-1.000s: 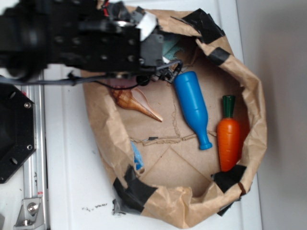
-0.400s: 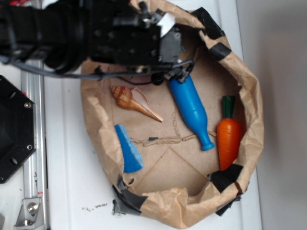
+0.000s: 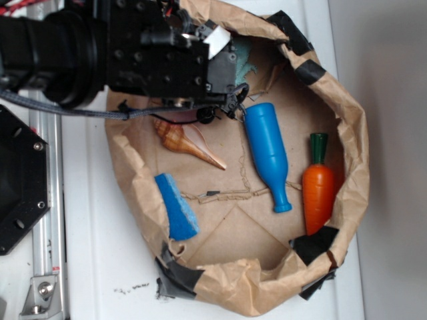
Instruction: Grab the blue cloth.
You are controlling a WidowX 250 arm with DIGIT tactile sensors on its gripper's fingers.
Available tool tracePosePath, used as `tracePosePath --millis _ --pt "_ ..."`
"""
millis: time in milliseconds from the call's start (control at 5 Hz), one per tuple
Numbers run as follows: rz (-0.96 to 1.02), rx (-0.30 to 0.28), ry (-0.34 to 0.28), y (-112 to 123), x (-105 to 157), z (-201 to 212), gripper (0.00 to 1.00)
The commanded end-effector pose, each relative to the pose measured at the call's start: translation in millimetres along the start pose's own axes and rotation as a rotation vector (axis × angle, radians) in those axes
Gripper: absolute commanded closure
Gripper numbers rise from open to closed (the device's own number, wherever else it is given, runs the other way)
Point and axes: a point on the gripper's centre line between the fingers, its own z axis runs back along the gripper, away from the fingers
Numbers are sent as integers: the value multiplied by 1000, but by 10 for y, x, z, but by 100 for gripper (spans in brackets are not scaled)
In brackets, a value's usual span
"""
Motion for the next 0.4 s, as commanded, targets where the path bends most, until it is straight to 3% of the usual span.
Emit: tracePosePath --millis 0,200 --pt "-8 -13 -34 112 68 52 100" --pt "-28 -12 -37 99 48 41 100"
